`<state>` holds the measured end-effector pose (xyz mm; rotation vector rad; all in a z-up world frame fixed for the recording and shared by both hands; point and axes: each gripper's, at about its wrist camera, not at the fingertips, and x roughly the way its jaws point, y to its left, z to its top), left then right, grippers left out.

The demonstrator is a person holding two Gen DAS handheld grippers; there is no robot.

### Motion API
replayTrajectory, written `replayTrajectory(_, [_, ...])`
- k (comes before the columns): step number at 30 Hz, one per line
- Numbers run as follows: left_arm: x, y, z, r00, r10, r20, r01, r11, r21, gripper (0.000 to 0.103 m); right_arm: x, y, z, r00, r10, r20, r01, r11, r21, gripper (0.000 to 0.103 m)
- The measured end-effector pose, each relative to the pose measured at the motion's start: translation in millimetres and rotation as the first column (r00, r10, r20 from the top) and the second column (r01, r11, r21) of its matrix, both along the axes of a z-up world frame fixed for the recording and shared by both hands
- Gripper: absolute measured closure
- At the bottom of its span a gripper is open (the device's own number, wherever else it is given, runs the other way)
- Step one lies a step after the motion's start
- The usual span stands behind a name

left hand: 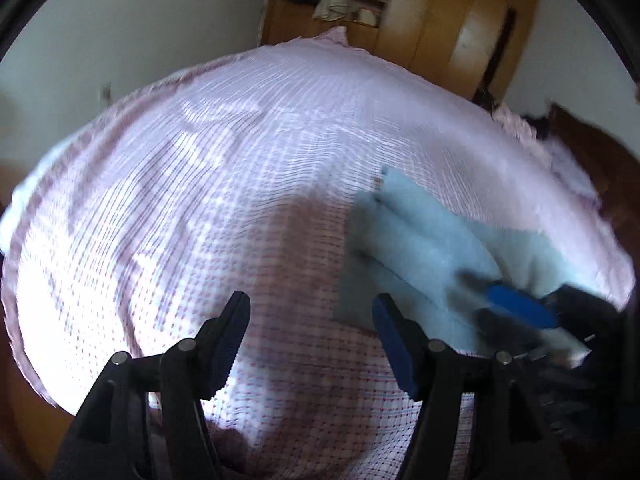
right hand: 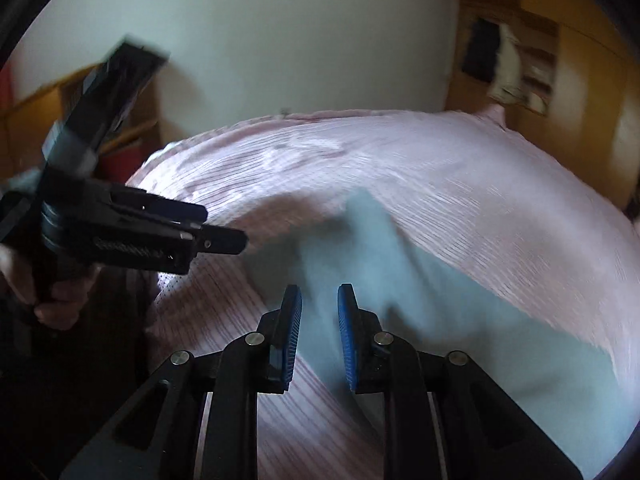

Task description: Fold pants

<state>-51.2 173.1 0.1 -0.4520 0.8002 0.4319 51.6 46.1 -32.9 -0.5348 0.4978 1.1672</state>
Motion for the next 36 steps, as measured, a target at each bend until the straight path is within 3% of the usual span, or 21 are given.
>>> replayTrajectory(3, [-19.2,12.5,-3.9,0.998,0.018,0.061,-0.016,1.000,-0.022,0.035,-13.2,26.3,-9.9,0.992,0.045,0.121,-0.036,0.997,-0.073,0.091])
replayTrajectory(5, [-25.3,21.5,-13.2,0.999,0.036,0.039,-0.034,0.998,-0.062,0.036,-18.4,40.9,-23.6,0.970,0.052,0.237,-0.020,0.990,-0.138,0.092])
replayTrajectory(7, [-24.8,22.6,-13.0,0.998,0.031,0.054,-0.026,0.996,-0.083,0.035,-12.0,42.5,-26.4,0.971,0.064,0.230,-0.025,0.985,-0.169,0.095])
replayTrajectory(9, [-24.8,24.6,-12.8,0.997,0.017,0.075,-0.009,0.994,-0.109,0.035,-2.2,42.7,-23.2,0.979,0.030,0.199,-0.002,0.990,-0.140,0.103])
replayTrajectory(14, [-14.9,20.0,-12.9,0.996,-0.017,0.083,0.029,0.989,-0.143,0.035,21.9,39.7,-15.5,0.975,-0.078,0.207,0.103,0.988,-0.115,0.103])
replayTrajectory(18, [-13.8,21.0,-13.7,0.995,-0.012,0.097,0.028,0.986,-0.164,0.035,5.9,37.3,-9.0,0.988,0.009,0.157,0.007,0.995,-0.100,0.102])
replayTrajectory(20, [-13.1,25.3,-15.2,0.995,-0.001,0.102,0.020,0.982,-0.186,0.035,-16.7,43.3,-16.3,0.972,0.092,0.217,-0.063,0.989,-0.136,0.097])
replayTrajectory(22, [-14.3,28.8,-16.3,0.994,0.007,0.105,0.015,0.979,-0.204,0.035,-26.4,52.7,-29.6,0.941,0.087,0.326,-0.025,0.982,-0.188,0.097])
replayTrajectory(28, [-21.7,39.8,-20.1,0.993,0.058,0.100,-0.031,0.967,-0.252,0.038,-19.4,59.6,-34.2,0.938,0.063,0.340,-0.005,0.986,-0.168,0.097])
replayTrajectory(31, [-23.9,40.4,-19.7,0.992,0.057,0.115,-0.024,0.962,-0.271,0.037,-14.7,57.8,-34.6,0.943,0.055,0.329,0.001,0.986,-0.169,0.103])
replayTrajectory(33, [-23.6,37.3,-18.0,0.992,0.053,0.111,-0.023,0.967,-0.253,0.037,-13.0,48.9,-22.2,0.954,0.031,0.300,-0.002,0.995,-0.096,0.103])
replayTrajectory(34, [-22.8,36.5,-17.7,0.993,0.051,0.109,-0.022,0.969,-0.247,0.037,-7.5,41.7,-12.8,0.971,0.009,0.237,0.000,0.999,-0.037,0.103])
replayTrajectory(36, [-20.8,34.4,-17.4,0.994,0.042,0.106,-0.015,0.970,-0.242,0.037,17.7,21.8,4.7,0.999,-0.034,0.005,0.033,0.994,0.101,0.103])
